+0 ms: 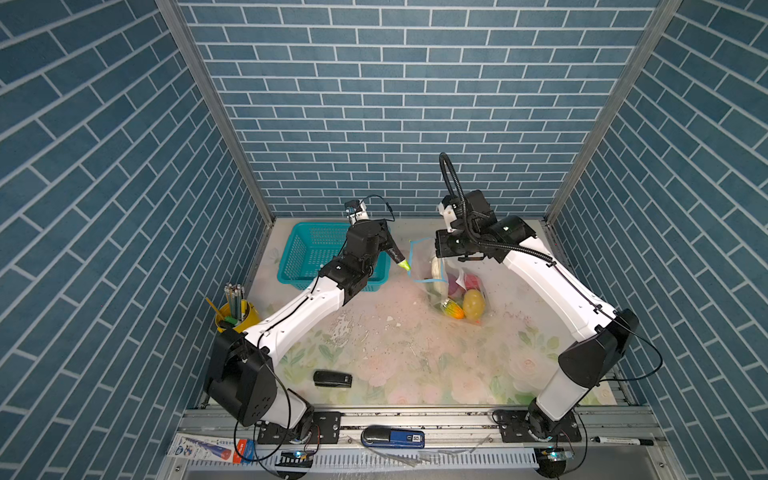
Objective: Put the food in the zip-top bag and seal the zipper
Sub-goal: 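Lift the zucchini out of the basket with the left gripper, then carry the zucchini to the bag mouth, lower it in, open the left gripper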
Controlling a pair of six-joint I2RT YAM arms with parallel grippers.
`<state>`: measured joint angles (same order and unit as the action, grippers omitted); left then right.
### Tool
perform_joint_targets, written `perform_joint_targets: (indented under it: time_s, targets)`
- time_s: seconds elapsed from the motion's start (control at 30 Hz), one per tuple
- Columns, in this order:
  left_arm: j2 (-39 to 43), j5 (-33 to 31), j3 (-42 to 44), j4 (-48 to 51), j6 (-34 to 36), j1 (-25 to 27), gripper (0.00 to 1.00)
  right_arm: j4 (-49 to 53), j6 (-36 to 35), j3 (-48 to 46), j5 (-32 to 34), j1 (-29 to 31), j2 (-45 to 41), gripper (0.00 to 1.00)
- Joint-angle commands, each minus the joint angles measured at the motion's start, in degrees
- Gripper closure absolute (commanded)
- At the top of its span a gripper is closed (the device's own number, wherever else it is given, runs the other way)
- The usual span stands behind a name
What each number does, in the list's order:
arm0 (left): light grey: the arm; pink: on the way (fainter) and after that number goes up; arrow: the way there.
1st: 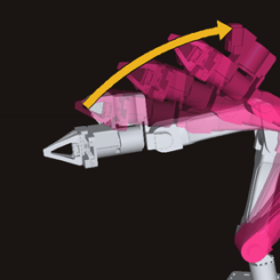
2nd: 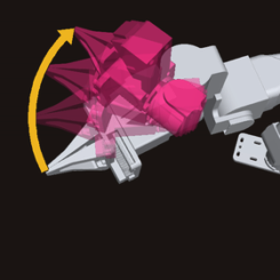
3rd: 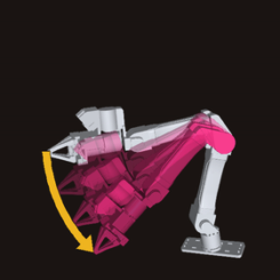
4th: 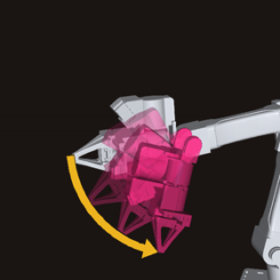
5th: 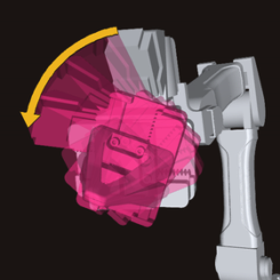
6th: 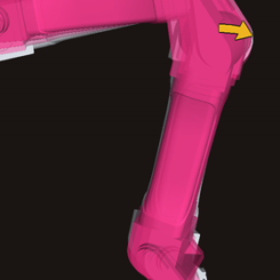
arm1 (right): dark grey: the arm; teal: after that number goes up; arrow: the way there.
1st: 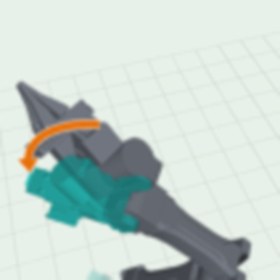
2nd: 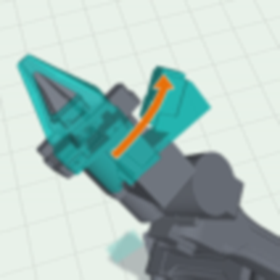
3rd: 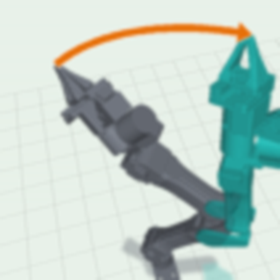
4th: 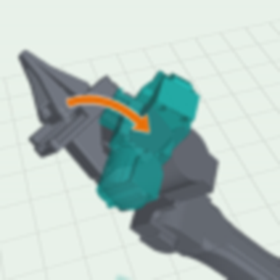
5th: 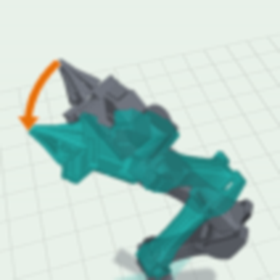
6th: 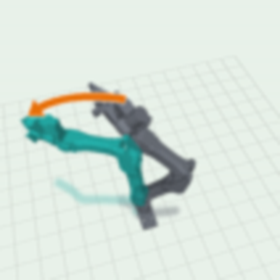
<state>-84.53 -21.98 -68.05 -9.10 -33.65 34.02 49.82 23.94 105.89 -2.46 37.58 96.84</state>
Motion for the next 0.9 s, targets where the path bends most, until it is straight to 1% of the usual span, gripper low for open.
perform_joint_targets:
  time_s: [0.0, 0.1, 0.13, 0.27, 0.43, 0.53, 0.6, 0.7, 0.87]
  targets:
    - [0.5, -8.1, 3.2, -11.6, 1.9, 2.3, 1.0, -1.7, 2.5, -1.4, -2.2, -0.7, -2.6, 1.0]
    - [-0.5, -10.1, 5.0, -16.1, 4.8, 4.5, 1.0, -1.9, 2.9, -1.6, -2.2, -0.9, -3.4, 1.0]
    - [-0.8, -10.9, 5.5, -17.7, 6.0, 5.5, 1.0, -2.1, 3.1, -1.9, -4.0, -1.0, -3.7, 1.0]
    - [-2.9, -13.3, 6.9, -24.9, 10.2, 8.3, 1.0, -3.2, 3.8, -3.2, -4.8, -1.0, -4.8, 1.0]
    - [-4.9, -13.2, 6.2, -27.8, 14.3, 10.3, 1.0, -3.5, 4.1, -3.8, -5.6, -1.1, -5.5, 1.0]
    - [-5.8, -13.4, 7.6, -32.4, 18.8, 12.1, 1.0, -3.4, 4.1, -4.0, -5.3, -1.2, -6.0, 1.0]
    - [-6.4, -13.6, 8.8, -35.1, 20.6, 13.2, 1.0, -3.5, 4.0, -4.0, -5.3, -1.3, -6.3, 1.0]
    - [-7.4, -13.2, 9.8, -36.9, 21.9, 14.8, 0.97, -3.5, 3.9, -3.8, -5.3, -1.4, -6.4, 1.0]
    - [-8.6, -11.1, 12.5, -42.4, 26.6, 16.7, 0.84, -3.6, 3.8, -3.8, -5.3, -1.8, -6.7, 1.0]
